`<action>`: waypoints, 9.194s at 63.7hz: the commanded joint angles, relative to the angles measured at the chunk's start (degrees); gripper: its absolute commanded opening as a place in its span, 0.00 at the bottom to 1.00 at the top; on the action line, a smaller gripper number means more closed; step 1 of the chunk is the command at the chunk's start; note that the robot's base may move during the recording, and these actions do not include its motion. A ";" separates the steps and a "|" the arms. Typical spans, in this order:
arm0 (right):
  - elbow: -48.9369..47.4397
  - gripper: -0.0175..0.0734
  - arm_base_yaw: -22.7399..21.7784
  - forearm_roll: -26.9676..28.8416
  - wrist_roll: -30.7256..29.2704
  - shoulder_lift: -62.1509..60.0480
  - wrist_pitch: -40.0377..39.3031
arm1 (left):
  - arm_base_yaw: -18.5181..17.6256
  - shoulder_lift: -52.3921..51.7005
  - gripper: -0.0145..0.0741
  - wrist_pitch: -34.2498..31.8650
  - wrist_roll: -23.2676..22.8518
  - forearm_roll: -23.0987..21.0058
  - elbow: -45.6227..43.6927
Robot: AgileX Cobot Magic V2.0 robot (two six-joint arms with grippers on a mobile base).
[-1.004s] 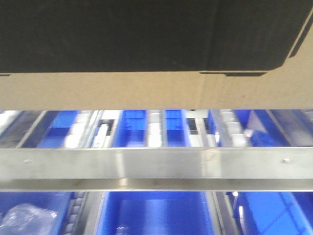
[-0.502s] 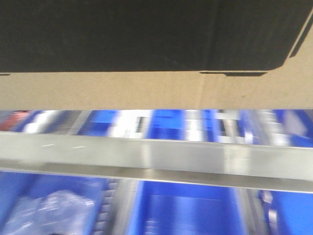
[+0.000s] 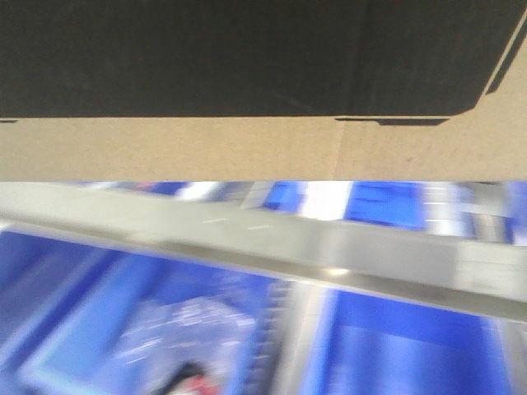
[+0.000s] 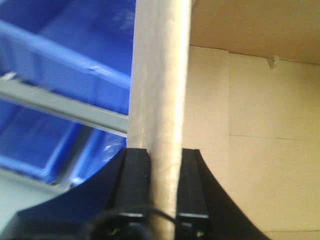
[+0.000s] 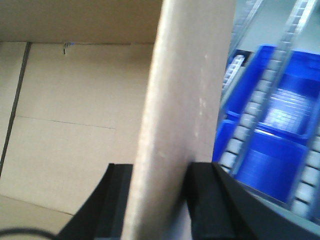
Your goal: Grab box from left shelf to table start
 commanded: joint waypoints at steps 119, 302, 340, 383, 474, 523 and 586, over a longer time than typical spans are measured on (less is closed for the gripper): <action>-2.14 0.25 -0.65 -10.29 -0.74 -0.57 -3.81 | 0.15 -0.89 0.06 -8.73 -1.16 5.05 -2.47; -1.69 0.25 -0.65 -10.02 -0.74 1.79 -2.33 | 1.87 1.33 0.06 -7.46 3.65 1.26 -2.47; -1.69 0.25 -0.65 -10.02 -0.74 1.79 -2.35 | 1.87 1.46 0.06 -7.46 2.01 1.33 -2.47; -1.69 0.25 -0.65 -10.02 -0.74 1.79 -2.35 | -9.66 3.40 0.06 -4.76 -7.22 14.81 -2.47; -1.69 0.25 -0.65 -10.02 -0.74 1.79 -2.34 | -34.72 7.65 0.06 2.02 -14.90 32.93 -2.60; -1.69 0.25 -0.65 -10.02 -0.74 1.79 -2.33 | -35.39 4.76 0.06 -1.22 -22.03 33.01 -2.83; -1.69 0.25 -0.65 -10.02 -0.74 1.79 -2.26 | -35.39 4.21 0.06 -0.67 -21.92 34.13 -2.83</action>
